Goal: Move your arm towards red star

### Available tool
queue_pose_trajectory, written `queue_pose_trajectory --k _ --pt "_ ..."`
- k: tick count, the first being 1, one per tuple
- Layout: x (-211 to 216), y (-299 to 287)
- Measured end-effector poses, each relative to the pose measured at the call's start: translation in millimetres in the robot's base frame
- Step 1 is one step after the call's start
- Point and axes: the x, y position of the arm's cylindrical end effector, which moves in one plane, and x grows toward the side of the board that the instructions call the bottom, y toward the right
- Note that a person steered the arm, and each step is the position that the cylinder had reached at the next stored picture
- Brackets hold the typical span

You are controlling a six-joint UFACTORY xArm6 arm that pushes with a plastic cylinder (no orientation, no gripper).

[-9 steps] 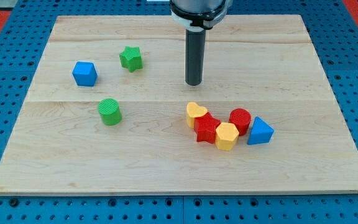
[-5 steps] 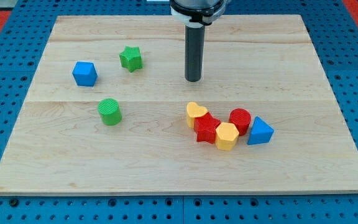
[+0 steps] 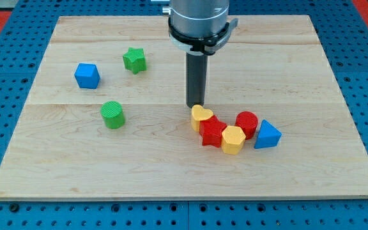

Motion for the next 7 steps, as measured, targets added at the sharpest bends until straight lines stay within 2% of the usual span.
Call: queue_pose_trajectory --k 1,2,4,7 --pt "13 -18" --pt "47 -33" --pt "106 -15" --pt "103 2"
